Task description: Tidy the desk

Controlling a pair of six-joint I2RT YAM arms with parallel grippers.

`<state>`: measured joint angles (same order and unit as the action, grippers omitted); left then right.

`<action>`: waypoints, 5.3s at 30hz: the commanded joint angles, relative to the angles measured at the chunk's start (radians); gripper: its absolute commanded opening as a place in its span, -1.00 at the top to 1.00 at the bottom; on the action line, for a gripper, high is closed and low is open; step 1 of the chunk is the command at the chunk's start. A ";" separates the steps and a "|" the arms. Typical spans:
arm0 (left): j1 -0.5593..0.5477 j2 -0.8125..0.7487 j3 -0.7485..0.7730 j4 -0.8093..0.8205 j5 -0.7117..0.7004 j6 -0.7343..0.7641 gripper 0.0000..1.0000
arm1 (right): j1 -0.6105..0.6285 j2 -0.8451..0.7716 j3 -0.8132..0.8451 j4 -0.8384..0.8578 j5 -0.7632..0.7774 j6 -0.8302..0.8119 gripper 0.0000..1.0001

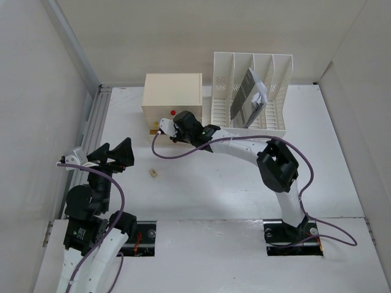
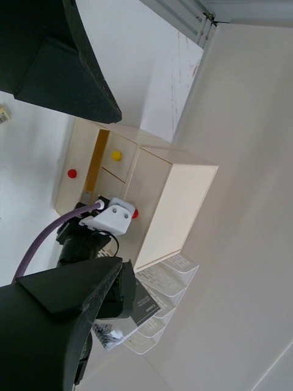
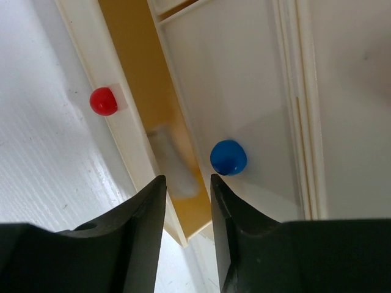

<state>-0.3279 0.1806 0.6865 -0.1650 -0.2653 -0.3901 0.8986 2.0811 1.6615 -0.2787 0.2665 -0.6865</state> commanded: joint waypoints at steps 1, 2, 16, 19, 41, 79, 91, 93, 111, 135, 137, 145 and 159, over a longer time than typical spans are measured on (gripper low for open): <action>-0.005 -0.009 -0.001 0.033 0.009 0.014 -0.78 | 0.010 -0.024 0.035 0.058 0.025 0.025 0.18; -0.005 -0.009 -0.001 0.033 0.009 0.014 -0.80 | 0.010 -0.036 0.035 0.058 0.013 0.025 0.16; -0.005 -0.020 -0.001 0.033 0.000 0.005 -0.80 | 0.023 -0.046 0.090 -0.236 -0.892 0.016 0.76; -0.005 -0.029 -0.001 0.033 0.000 0.005 -0.80 | 0.069 0.048 0.152 -0.275 -0.941 -0.002 0.51; -0.005 -0.029 -0.001 0.033 0.000 0.005 -0.80 | 0.099 0.244 0.285 -0.189 -0.917 0.077 -0.06; -0.005 -0.040 -0.001 0.024 -0.002 0.005 -0.82 | 0.099 0.283 0.318 -0.206 -0.750 0.076 0.63; -0.005 -0.049 -0.001 0.033 0.008 0.005 -0.82 | 0.065 -0.081 -0.012 0.035 -0.219 0.031 0.63; -0.005 -0.049 -0.001 0.033 0.008 0.005 -0.82 | 0.054 -0.090 -0.022 0.059 -0.172 0.021 0.63; -0.005 -0.049 -0.001 0.033 0.008 0.005 -0.85 | 0.003 -0.012 0.009 0.108 0.023 -0.088 0.52; -0.005 -0.040 -0.001 0.033 0.008 0.005 -0.85 | 0.003 -0.003 -0.029 0.139 0.068 -0.111 0.05; -0.005 -0.040 -0.001 0.033 0.008 0.005 -0.85 | 0.003 -0.003 -0.029 0.139 0.068 -0.111 0.05; -0.005 -0.040 -0.001 0.033 0.008 0.005 -0.85 | 0.003 -0.012 -0.049 0.148 0.068 -0.102 0.05; -0.005 -0.040 -0.001 0.033 0.008 0.005 -0.85 | 0.003 -0.044 -0.120 0.148 -0.013 -0.111 0.36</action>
<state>-0.3279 0.1459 0.6865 -0.1757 -0.2657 -0.3904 0.9245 2.0438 1.5814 -0.1223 0.3027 -0.8024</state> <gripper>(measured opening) 0.921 0.415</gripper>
